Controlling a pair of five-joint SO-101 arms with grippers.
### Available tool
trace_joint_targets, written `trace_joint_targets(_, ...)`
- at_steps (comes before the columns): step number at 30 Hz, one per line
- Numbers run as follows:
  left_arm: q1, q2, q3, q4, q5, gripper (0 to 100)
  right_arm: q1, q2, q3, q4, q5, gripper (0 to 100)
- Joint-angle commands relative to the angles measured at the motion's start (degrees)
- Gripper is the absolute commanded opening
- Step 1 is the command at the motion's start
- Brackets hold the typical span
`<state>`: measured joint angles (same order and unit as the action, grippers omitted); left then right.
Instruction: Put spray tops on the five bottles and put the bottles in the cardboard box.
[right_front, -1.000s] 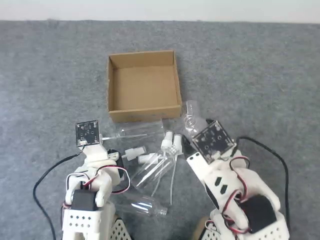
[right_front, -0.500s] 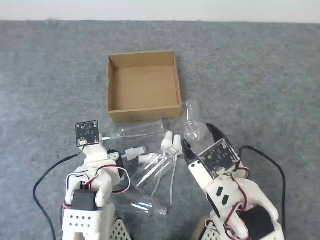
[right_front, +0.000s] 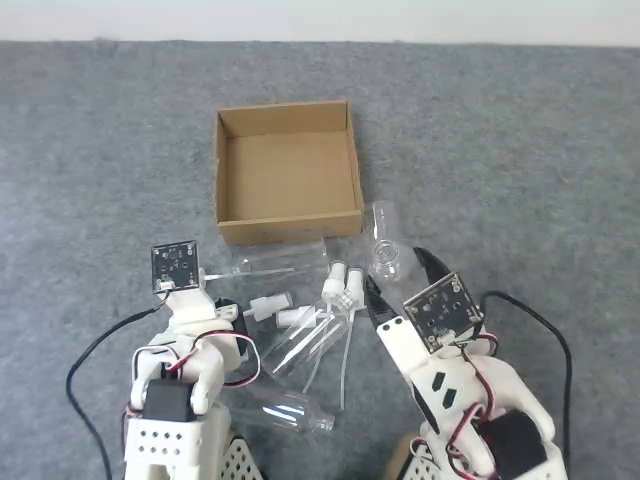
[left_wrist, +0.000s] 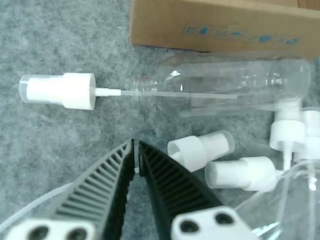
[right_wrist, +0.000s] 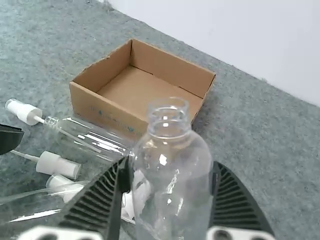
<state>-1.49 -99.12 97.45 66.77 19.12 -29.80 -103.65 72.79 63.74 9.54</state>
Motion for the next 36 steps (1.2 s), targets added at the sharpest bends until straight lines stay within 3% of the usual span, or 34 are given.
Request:
trace_joint_targets(1, 0.1, -0.7, -0.7, 0.3, -0.3, 1, -0.7, -0.4, -0.3, -1.5, -0.4, 13.3)
trace_joint_targets(12, -0.4, -0.7, -5.3, -0.1, -0.4, 2, 5.3, -0.4, 4.1, -7.3, -0.6, 13.3)
trace_joint_targets(26, 0.9, -0.7, -17.0, -2.1, -0.9, 2, 6.0, -0.3, 7.2, -10.2, -3.7, 13.3)
trace_joint_targets(34, 1.6, -0.5, -22.5, -2.5, -21.4, 2, 6.0, -0.3, 8.7, -12.0, -3.7, 13.3)
trace_joint_targets(36, 1.7, -0.2, -23.8, -1.7, -22.2, 2, 6.0, -0.3, 8.7, -12.0, -3.8, 13.3)
